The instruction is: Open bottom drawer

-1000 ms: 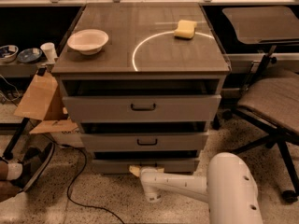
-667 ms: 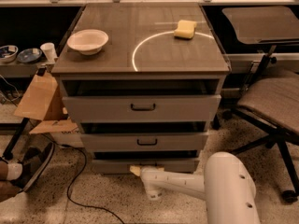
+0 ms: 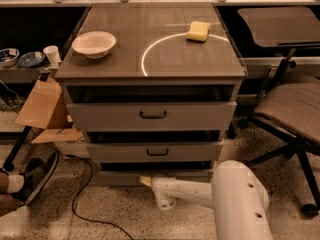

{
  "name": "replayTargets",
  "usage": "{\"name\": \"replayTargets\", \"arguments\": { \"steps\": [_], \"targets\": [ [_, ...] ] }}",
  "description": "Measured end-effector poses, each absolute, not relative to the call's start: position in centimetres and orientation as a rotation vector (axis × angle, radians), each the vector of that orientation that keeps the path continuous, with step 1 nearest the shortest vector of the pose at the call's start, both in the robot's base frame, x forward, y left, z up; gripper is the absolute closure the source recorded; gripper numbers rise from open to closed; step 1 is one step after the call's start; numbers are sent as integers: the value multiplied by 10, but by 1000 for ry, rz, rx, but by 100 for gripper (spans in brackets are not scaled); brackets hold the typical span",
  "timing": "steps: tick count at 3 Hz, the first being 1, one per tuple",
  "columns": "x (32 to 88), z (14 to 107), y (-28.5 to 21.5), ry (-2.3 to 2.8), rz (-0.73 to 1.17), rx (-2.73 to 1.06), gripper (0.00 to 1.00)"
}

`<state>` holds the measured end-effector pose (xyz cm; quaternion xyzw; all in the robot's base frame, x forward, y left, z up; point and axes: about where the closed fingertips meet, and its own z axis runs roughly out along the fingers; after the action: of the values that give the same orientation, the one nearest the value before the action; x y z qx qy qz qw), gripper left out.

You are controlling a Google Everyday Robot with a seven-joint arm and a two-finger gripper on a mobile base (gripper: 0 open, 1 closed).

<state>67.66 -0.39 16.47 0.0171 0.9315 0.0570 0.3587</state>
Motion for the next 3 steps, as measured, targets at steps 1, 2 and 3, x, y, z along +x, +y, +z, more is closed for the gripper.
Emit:
{"name": "replayTargets", "arguments": {
  "steps": [1, 2, 3],
  "targets": [
    [682, 160, -5, 2418, 117, 39, 19],
    [684, 159, -4, 2424, 101, 35, 42],
    [678, 160, -4, 2424, 101, 35, 66]
  ]
}}
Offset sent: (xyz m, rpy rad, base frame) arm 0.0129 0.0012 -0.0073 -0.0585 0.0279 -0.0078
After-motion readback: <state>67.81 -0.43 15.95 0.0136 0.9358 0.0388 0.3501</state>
